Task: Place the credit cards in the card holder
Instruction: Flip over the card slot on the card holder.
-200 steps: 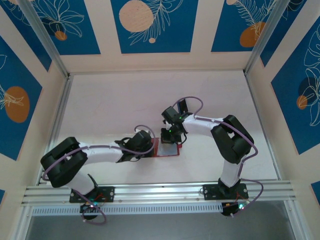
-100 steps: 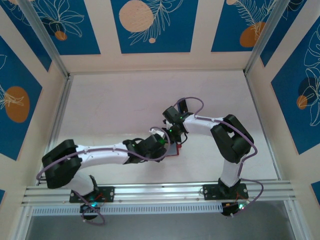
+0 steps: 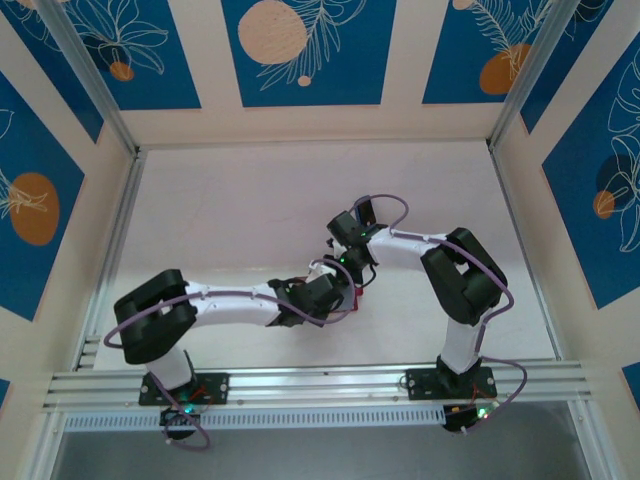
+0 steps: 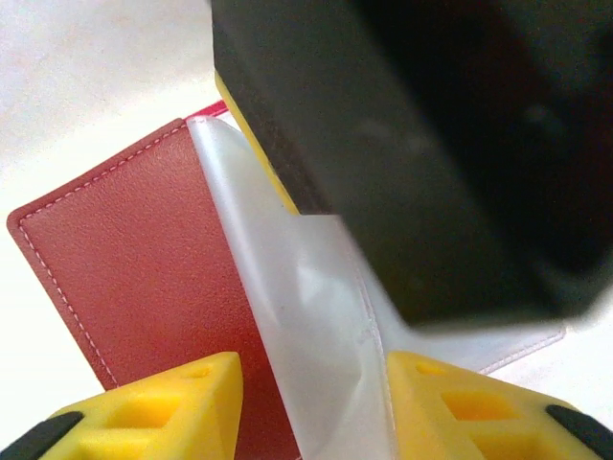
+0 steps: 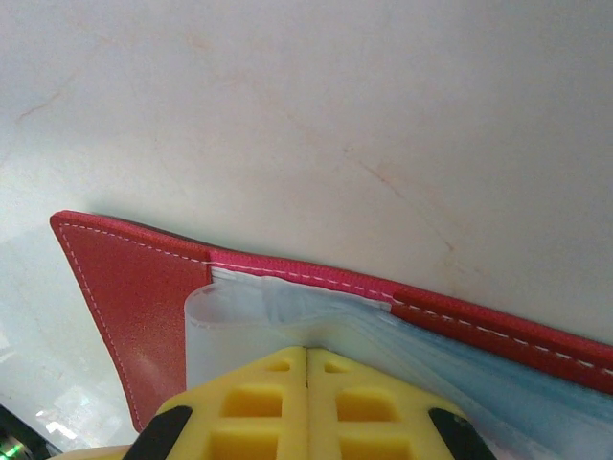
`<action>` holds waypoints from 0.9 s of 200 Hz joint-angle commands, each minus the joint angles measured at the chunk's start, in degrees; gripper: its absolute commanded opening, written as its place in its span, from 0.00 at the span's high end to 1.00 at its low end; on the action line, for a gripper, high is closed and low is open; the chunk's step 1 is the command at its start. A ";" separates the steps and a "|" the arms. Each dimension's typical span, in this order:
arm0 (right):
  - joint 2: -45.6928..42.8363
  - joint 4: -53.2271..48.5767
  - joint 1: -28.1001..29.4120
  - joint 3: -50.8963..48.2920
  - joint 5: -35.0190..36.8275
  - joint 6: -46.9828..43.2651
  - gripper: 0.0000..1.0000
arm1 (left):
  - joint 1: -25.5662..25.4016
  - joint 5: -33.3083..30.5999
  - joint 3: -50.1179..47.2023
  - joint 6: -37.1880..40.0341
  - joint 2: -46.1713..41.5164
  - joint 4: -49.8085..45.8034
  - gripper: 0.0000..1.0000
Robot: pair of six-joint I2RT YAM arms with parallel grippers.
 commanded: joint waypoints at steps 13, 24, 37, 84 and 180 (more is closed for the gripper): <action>3.27 -1.59 0.50 -0.87 0.41 -0.64 0.95 | -0.53 -2.45 1.18 0.09 1.60 -3.09 0.70; 3.11 -1.87 0.50 -0.73 0.52 -0.77 0.95 | -0.70 -2.66 1.34 0.04 1.58 -3.24 0.74; 2.75 -2.21 0.50 -0.62 0.75 -1.05 0.95 | -0.95 -2.91 1.58 -0.12 1.73 -3.63 0.79; 0.19 -5.48 0.41 1.41 1.79 -3.45 0.92 | -1.15 -2.87 2.96 -1.45 3.02 -5.43 0.98; -16.42 -11.32 -3.90 1.17 6.51 -4.83 0.79 | -1.59 0.05 2.94 -6.32 3.24 -4.58 1.00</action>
